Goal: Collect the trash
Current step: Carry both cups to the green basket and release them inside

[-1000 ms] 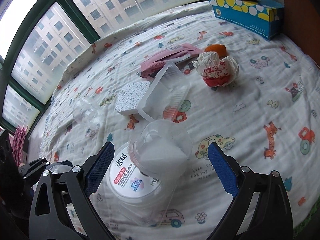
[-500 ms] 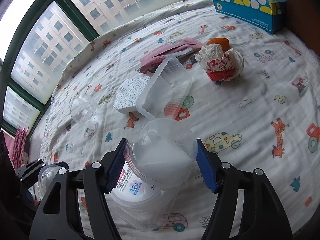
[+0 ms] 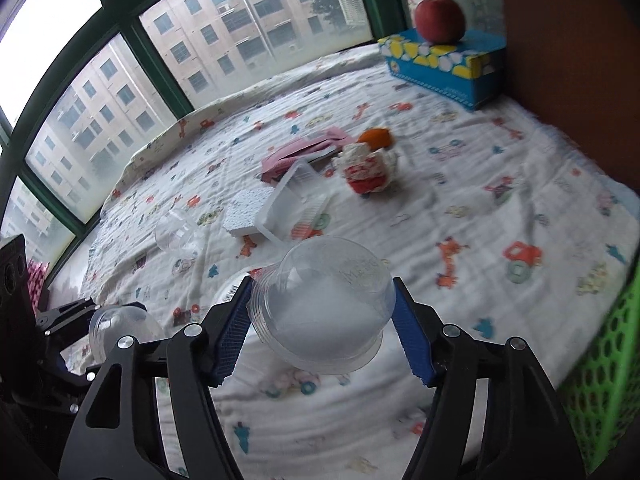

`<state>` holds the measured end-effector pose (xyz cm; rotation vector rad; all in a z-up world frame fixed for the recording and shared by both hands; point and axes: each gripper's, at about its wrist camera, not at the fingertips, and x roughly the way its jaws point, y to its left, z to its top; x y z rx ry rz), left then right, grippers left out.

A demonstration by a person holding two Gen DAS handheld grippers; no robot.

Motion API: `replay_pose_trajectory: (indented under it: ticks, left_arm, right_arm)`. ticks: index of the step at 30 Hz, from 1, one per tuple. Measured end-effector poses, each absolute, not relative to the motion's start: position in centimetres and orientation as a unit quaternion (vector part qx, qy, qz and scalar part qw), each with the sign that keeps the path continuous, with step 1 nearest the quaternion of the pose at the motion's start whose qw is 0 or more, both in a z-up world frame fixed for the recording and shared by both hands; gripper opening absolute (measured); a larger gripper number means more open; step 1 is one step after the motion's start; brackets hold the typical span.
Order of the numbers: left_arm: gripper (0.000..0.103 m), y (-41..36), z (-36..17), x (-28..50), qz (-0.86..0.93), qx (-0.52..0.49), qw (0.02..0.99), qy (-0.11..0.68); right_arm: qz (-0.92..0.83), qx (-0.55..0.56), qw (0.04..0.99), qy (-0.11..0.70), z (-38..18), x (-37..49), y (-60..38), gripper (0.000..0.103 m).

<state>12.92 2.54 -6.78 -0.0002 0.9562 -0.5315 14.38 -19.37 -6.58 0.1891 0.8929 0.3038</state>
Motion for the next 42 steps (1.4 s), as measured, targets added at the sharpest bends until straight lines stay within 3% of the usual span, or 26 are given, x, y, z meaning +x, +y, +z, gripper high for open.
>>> replay_pose_trajectory:
  ticks: [16, 35, 42]
  left_arm:
    - [0.062, -8.9, -4.4, 12.3, -0.324, 0.036, 0.835, 0.444]
    - [0.062, -22.4, -2.1, 13.0, -0.391, 0.067, 0.808, 0.436]
    - [0.062, -26.7, -2.2, 13.0, -0.406, 0.079, 0.796, 0.442]
  right_arm:
    - [0.028, 0.108, 0.910, 0.400, -4.2, 6.5, -31.8, 0.066]
    - [-0.092, 0.150, 0.897, 0.406, -5.9, 0.1, -44.7, 0.067]
    - [-0.100, 0.163, 0.896, 0.400, -6.2, -1.1, -46.5, 0.075]
